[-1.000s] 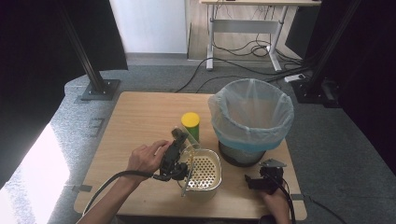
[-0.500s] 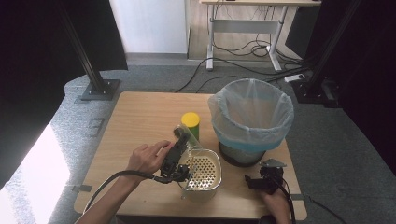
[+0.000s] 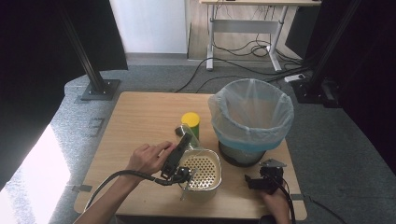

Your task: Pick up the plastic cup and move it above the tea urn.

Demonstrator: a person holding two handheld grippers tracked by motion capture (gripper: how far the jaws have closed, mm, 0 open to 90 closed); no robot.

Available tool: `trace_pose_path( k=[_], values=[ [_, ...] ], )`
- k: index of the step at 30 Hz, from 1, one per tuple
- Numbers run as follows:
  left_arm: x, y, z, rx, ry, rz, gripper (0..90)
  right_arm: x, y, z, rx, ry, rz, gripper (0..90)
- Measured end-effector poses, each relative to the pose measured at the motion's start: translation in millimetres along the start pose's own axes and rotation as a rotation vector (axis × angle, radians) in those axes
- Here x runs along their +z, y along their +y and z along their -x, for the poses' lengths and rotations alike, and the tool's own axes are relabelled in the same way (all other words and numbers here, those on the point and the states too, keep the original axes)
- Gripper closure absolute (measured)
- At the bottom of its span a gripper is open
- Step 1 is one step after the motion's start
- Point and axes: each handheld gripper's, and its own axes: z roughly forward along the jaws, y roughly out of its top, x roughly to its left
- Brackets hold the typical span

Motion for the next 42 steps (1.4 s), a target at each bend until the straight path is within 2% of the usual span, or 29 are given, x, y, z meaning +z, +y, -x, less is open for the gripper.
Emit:
trace_pose_path(
  k=[5,11,14,18,23,24,26,27,29,30,31,32,33,34,35,36,37,38,39,40,41,42],
  values=[
    [-0.3,0.8,0.2,0.028,0.033,0.011,37.1,0.0,0.0,0.0,0.0,0.0,0.0,0.0],
    [-0.2,0.7,2.1,0.088,0.064,0.005,36.8,0.0,0.0,0.0,0.0,0.0,0.0,0.0],
    [-0.3,-0.4,4.2,0.126,0.098,0.028,36.8,0.0,0.0,0.0,0.0,0.0,0.0,0.0],
    [-1.0,0.0,4.9,0.154,0.111,0.035,36.8,0.0,0.0,0.0,0.0,0.0,0.0,0.0],
    [0.1,-0.7,7.4,0.175,0.118,0.027,36.9,0.0,0.0,0.0,0.0,0.0,0.0,0.0],
    [0.5,-1.2,9.2,0.183,0.146,0.023,37.1,0.0,0.0,0.0,0.0,0.0,0.0,0.0],
    [0.8,-1.0,9.7,0.195,0.151,0.012,37.1,0.0,0.0,0.0,0.0,0.0,0.0,0.0],
    [0.9,-0.8,10.5,0.206,0.168,0.003,37.3,0.0,0.0,0.0,0.0,0.0,0.0,0.0],
    [2.1,-0.7,11.8,0.214,0.165,-0.003,37.2,0.0,0.0,0.0,0.0,0.0,0.0,0.0],
    [1.4,0.1,13.1,0.236,0.19,-0.01,37.2,0.0,0.0,0.0,0.0,0.0,0.0,0.0],
    [0.9,-0.3,13.3,0.221,0.19,0.006,37.3,0.0,0.0,0.0,0.0,0.0,0.0,0.0],
    [0.9,0.2,12.3,0.214,0.16,0.003,37.3,0.0,0.0,0.0,0.0,0.0,0.0,0.0],
    [0.5,0.5,13.2,0.226,0.182,-0.003,37.3,0.0,0.0,0.0,0.0,0.0,0.0,0.0],
    [0.6,0.3,13.3,0.219,0.18,0.006,37.4,0.0,0.0,0.0,0.0,0.0,0.0,0.0],
    [0.1,1.3,12.7,0.237,0.173,-0.013,37.4,0.0,0.0,0.0,0.0,0.0,0.0,0.0],
    [-0.5,1.3,13.0,0.233,0.2,-0.004,37.4,0.0,0.0,0.0,0.0,0.0,0.0,0.0],
    [-0.5,1.0,10.9,0.208,0.167,0.005,37.5,0.0,0.0,0.0,0.0,0.0,0.0,0.0],
    [-0.6,1.3,11.2,0.226,0.183,-0.009,37.5,0.0,0.0,0.0,0.0,0.0,0.0,0.0],
    [-0.2,0.3,11.5,0.222,0.199,-0.002,37.7,0.0,0.0,0.0,0.0,0.0,0.0,0.0],
    [-0.5,0.7,10.6,0.233,0.189,-0.024,37.7,0.0,0.0,0.0,0.0,0.0,0.0,0.0],
    [-1.5,0.6,11.2,0.236,0.23,-0.018,37.9,0.0,0.0,0.0,0.0,0.0,0.0,0.0],
    [-1.6,0.1,9.7,0.198,0.201,0.003,38.1,0.0,0.0,0.0,0.0,0.0,0.0,0.0]
  ],
)
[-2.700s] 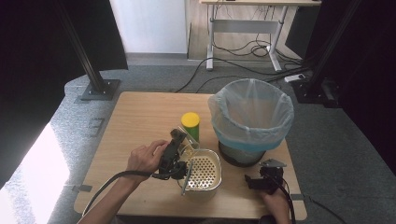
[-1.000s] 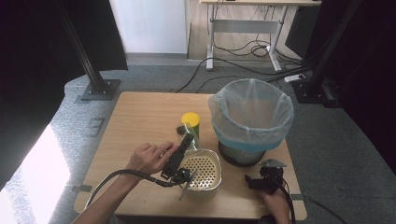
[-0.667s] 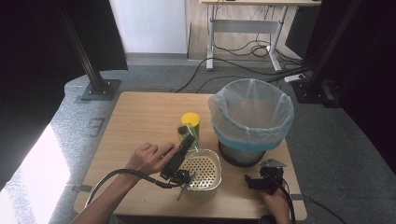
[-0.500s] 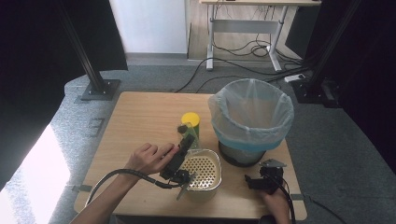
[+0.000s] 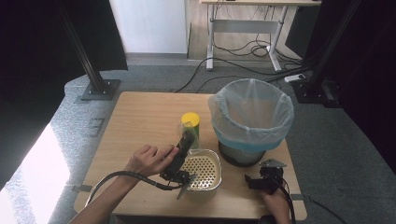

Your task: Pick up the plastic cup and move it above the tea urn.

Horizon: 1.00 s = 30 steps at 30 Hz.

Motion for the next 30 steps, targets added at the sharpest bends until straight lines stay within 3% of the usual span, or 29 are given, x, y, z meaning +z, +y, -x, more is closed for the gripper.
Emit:
trace_pose_path(
  k=[2,4,5,7,8,9,11,12,16,19,20,22,23,24,25,26,27,28,29,30],
  values=[
    [0.7,0.6,1.0,0.025,0.005,-0.016,38.2,0.0,0.0,0.0,0.0,0.0,0.0,0.0],
    [0.8,1.0,1.5,0.012,-0.007,-0.01,38.2,0.0,0.0,0.0,0.0,0.0,0.0,0.0],
    [1.0,1.6,1.9,0.028,-0.006,-0.018,38.2,0.0,0.0,0.0,0.0,0.0,0.0,0.0],
    [0.9,1.9,1.7,0.019,-0.007,-0.013,38.2,0.0,0.0,0.0,0.0,0.0,0.0,0.0],
    [0.7,2.1,2.1,0.023,0.014,-0.017,38.2,0.0,0.0,0.0,0.0,0.0,0.0,0.0],
    [1.2,1.5,1.6,0.005,0.002,-0.009,38.5,0.0,0.0,0.1,0.0,0.0,0.0,0.0],
    [1.4,1.3,2.4,0.011,0.018,-0.014,38.5,0.0,0.0,0.0,0.0,0.0,0.0,0.0],
    [1.4,1.3,1.5,0.004,-0.004,-0.013,38.5,0.0,0.0,0.0,0.0,0.0,0.0,0.0],
    [0.0,1.9,3.6,0.018,0.022,-0.013,38.6,0.0,0.0,0.0,0.0,0.0,0.0,0.0],
    [-0.8,2.4,3.3,0.011,0.013,-0.001,39.2,0.0,0.0,0.0,0.0,0.0,0.0,0.0],
    [-0.6,2.9,4.5,0.036,0.016,-0.009,39.3,0.0,0.0,0.0,0.0,0.0,0.0,0.0],
    [-1.4,2.9,4.7,0.036,0.015,0.002,39.4,0.0,0.0,0.0,0.0,0.0,0.0,0.0],
    [-2.5,3.3,5.1,0.048,0.039,-0.002,39.4,0.0,0.0,0.0,0.0,0.0,0.0,0.0],
    [-2.6,2.2,3.7,0.009,0.036,0.025,39.5,0.0,0.0,0.0,0.0,0.0,0.0,0.0],
    [-2.3,2.5,2.4,0.011,0.011,0.004,39.5,0.0,0.0,0.0,0.0,0.0,0.0,0.0],
    [-2.8,3.2,4.6,0.05,0.064,-0.012,39.3,0.0,0.0,0.0,0.0,0.0,0.0,0.0],
    [-3.4,1.9,3.9,0.017,0.05,0.027,39.4,0.1,0.0,0.1,-0.001,0.0,0.0,0.0],
    [-2.7,1.7,3.4,-0.018,0.018,0.029,39.5,0.0,0.0,0.0,0.0,0.0,0.0,0.0],
    [-1.9,2.3,5.2,0.015,0.039,0.009,39.3,0.0,0.0,0.0,0.0,0.0,0.0,0.0],
    [-1.5,2.4,6.0,0.02,0.03,0.011,39.2,0.0,0.0,0.0,0.0,0.0,0.0,0.0]
  ],
)
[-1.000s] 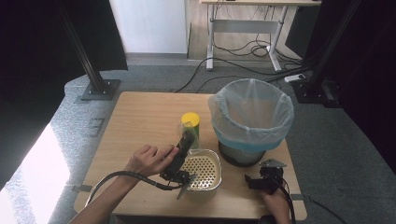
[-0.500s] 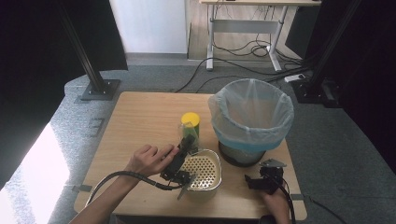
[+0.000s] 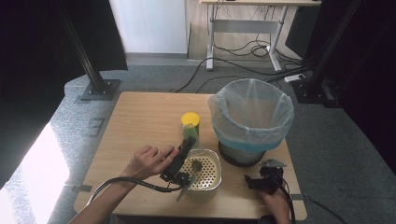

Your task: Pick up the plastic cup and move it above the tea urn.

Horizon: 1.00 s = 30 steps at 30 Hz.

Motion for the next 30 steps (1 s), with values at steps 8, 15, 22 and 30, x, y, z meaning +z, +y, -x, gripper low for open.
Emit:
trace_pose_path(
  k=[8,15,22,30],
  values=[
    [5.7,-7.0,-11.1,-0.25,-0.143,0.026,38.5,0.0,0.0,0.0,0.0,0.0,0.0,0.0],
    [10.6,-17.6,-22.3,-0.484,-0.286,0.065,38.1,0.0,0.0,0.0,0.0,0.0,0.0,0.0],
    [20.9,-38.1,-31.7,-0.762,-0.427,0.077,37.7,0.0,0.0,0.0,0.0,0.0,0.0,0.0],
    [37.5,-62.5,-32.4,-1.03,-0.602,0.108,35.8,0.0,0.0,0.0,0.0,0.0,0.0,0.0]
  ],
)
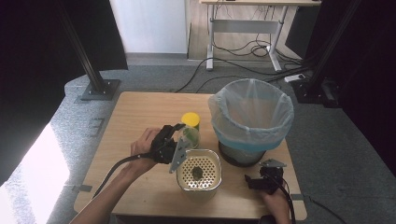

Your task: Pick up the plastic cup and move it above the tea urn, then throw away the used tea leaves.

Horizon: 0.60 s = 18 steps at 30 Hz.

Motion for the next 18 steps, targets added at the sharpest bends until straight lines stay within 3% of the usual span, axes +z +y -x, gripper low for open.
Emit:
trace_pose_path(
  k=[12,18],
  values=[
    [-0.4,-6.9,-30.0,-0.316,-0.214,0.104,35.2,0.0,0.0,0.1,0.0,0.0,0.0,0.0],
    [1.8,-12.7,-42.2,-0.417,-0.286,0.126,34.6,-0.1,0.1,0.1,-0.001,0.0,-0.001,0.0]
  ],
)
